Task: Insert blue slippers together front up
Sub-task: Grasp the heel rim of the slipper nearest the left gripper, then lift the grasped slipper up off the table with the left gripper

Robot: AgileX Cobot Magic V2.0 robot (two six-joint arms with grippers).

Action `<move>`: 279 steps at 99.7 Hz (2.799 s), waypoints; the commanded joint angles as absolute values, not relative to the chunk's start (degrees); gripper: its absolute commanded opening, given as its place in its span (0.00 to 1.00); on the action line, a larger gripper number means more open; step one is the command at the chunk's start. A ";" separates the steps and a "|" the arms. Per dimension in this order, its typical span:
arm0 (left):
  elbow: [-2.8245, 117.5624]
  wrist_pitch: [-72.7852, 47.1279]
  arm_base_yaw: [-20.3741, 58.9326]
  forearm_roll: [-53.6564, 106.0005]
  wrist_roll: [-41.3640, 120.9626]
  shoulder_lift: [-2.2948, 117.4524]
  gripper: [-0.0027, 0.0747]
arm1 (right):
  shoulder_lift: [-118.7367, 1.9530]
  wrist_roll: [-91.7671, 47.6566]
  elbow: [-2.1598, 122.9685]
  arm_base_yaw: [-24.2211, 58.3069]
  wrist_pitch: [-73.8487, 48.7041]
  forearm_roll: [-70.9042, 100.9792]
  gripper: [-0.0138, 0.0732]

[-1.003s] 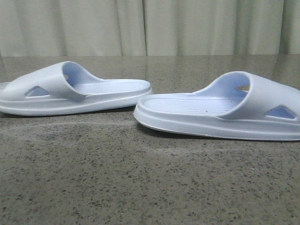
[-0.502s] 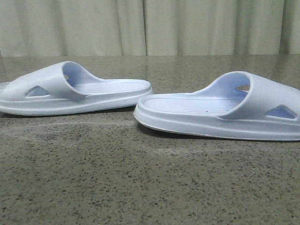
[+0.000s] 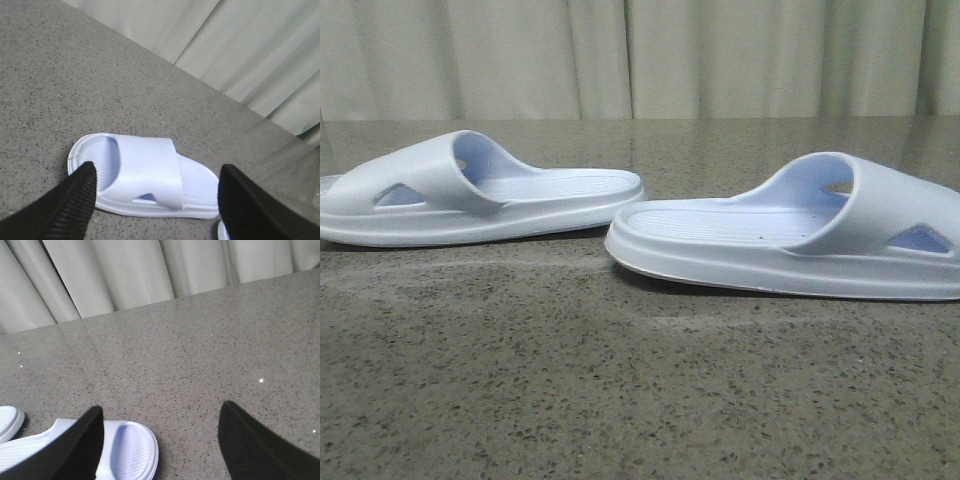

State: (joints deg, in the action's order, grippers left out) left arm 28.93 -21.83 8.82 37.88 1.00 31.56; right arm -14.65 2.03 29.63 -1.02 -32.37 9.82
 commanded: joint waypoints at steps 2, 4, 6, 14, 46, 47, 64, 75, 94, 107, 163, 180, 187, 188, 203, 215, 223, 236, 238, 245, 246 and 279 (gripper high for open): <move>30.39 -14.35 8.90 43.12 1.18 35.51 0.62 | -15.82 2.07 31.48 -1.36 -27.49 10.22 0.65; 30.39 -13.92 8.90 43.86 1.18 36.41 0.62 | -15.82 2.07 31.48 -1.36 -27.49 10.22 0.65; 30.39 -13.66 8.90 44.56 1.18 37.33 0.62 | -15.82 2.07 31.48 -1.36 -27.49 10.25 0.65; 30.39 -13.21 8.90 47.57 1.18 41.36 0.62 | -15.82 2.07 31.48 -1.36 -27.49 10.35 0.65; 30.62 -10.74 8.90 53.68 1.18 53.86 0.62 | -15.82 2.07 31.48 -1.36 -27.49 10.69 0.65; 30.62 -10.74 8.90 53.68 1.18 54.22 0.62 | -15.82 2.07 31.48 -1.36 -27.49 10.69 0.65; 30.93 -9.91 8.90 54.09 1.18 57.20 0.62 | -15.82 2.07 31.48 -1.36 -27.49 10.76 0.65; 30.93 -9.92 8.90 54.93 1.18 59.04 0.62 | -15.82 2.07 31.48 -1.36 -27.49 10.81 0.65; 30.93 -10.02 8.90 55.81 1.28 61.52 0.62 | -15.82 2.07 31.48 -1.36 -27.49 10.81 0.65; 30.93 -10.02 8.90 55.80 1.28 63.13 0.62 | -15.82 2.07 31.48 -1.36 -27.49 10.81 0.65; 33.18 -11.95 8.90 56.15 1.63 67.56 0.62 | -15.82 2.07 31.48 -1.36 -27.38 10.81 0.65; 35.63 -12.58 10.19 56.30 1.73 69.78 0.62 | -15.82 2.07 31.48 -1.36 -27.38 10.90 0.65; 36.15 -12.58 11.45 56.89 1.73 70.64 0.62 | -15.82 2.07 31.48 -1.36 -27.38 10.90 0.65; 36.12 -12.44 11.59 57.00 1.73 70.74 0.62 | -15.82 2.07 31.48 -1.36 -27.38 10.90 0.65; 36.89 -12.16 14.21 58.94 1.73 73.16 0.62 | -15.82 2.07 31.48 -1.36 -27.38 10.90 0.65; 37.62 -12.16 15.29 59.20 1.73 75.10 0.62 | -15.82 2.07 31.48 -1.36 -27.38 10.90 0.65; 37.98 -12.41 15.52 59.53 1.73 75.90 0.62 | -15.82 2.07 31.48 -1.36 -27.38 10.90 0.65; 37.98 -12.17 15.52 60.46 1.73 76.52 0.59 | -15.82 2.07 31.48 -1.36 -27.60 10.90 0.65; 37.98 -12.17 15.52 60.46 1.73 76.52 0.57 | -15.82 2.07 31.48 -1.36 -27.60 10.90 0.65; 37.98 -12.17 15.52 60.46 1.73 76.52 0.48 | -15.82 2.07 31.48 -1.36 -27.60 10.90 0.65; 37.98 -12.17 15.52 60.46 1.73 76.52 0.47 | -15.82 2.07 31.48 -1.36 -27.60 10.90 0.65; 37.98 -12.17 15.52 60.46 1.73 76.52 0.06 | -15.82 2.07 31.48 -1.36 -27.72 10.90 0.65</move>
State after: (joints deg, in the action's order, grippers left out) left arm 37.04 -11.73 14.78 59.87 1.84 77.44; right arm -14.65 2.13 29.63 -1.02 -32.15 10.68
